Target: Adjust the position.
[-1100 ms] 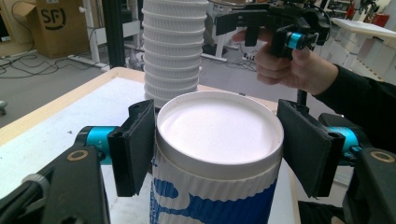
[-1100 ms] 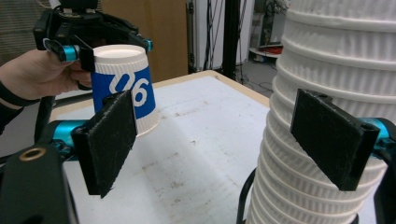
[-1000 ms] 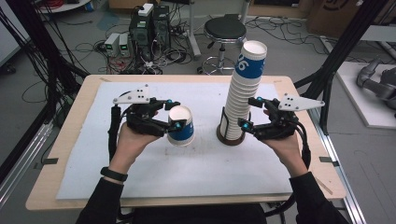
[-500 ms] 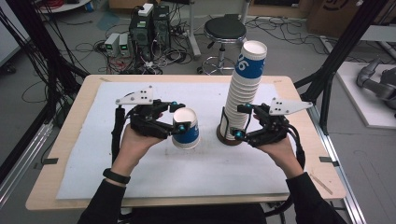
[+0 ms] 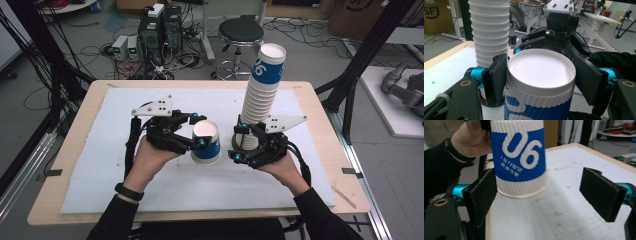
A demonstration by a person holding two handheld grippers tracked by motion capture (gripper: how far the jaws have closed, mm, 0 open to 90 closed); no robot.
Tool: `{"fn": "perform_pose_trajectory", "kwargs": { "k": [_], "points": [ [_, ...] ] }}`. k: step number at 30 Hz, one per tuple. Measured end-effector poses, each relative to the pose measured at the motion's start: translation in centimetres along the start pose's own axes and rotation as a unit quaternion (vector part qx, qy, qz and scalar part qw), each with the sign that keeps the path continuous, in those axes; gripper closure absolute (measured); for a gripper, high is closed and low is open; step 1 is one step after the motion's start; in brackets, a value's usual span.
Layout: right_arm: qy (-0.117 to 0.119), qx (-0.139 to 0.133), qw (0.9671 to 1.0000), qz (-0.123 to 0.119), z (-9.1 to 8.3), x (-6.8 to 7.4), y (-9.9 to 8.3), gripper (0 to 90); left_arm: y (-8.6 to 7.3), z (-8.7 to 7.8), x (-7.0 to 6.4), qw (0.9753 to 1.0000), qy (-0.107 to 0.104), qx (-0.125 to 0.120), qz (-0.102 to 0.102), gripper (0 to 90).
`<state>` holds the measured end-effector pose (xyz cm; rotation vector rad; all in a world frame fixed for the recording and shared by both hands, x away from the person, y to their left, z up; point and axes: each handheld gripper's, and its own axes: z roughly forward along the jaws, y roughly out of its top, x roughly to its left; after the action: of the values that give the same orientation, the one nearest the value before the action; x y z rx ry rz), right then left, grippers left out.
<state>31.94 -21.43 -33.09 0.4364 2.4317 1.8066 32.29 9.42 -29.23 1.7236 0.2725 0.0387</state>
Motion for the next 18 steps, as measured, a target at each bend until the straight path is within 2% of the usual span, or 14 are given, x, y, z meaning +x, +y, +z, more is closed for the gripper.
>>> {"fn": "perform_pose_trajectory", "kwargs": {
  "k": [3,6,11,18],
  "points": [
    [0.004,0.004,1.0,0.003,0.8,0.3,-0.2,14.7,0.0,0.2,-0.1,1.0,-0.002,0.003,0.002,30.5],
    [0.02,0.005,0.9997,0.013,1.4,0.4,-0.4,14.6,0.0,0.5,-0.3,1.0,-0.005,0.003,0.003,30.5],
    [0.03,0.012,0.9995,0.006,2.3,0.8,-0.5,14.6,0.0,0.9,-0.6,0.9999,-0.012,-0.001,0.003,30.5],
    [0.041,0.025,0.9988,0.008,3.4,1.2,-0.8,13.9,0.0,1.5,-1.0,0.9998,-0.016,-0.005,0.007,30.6]
  ]
}}
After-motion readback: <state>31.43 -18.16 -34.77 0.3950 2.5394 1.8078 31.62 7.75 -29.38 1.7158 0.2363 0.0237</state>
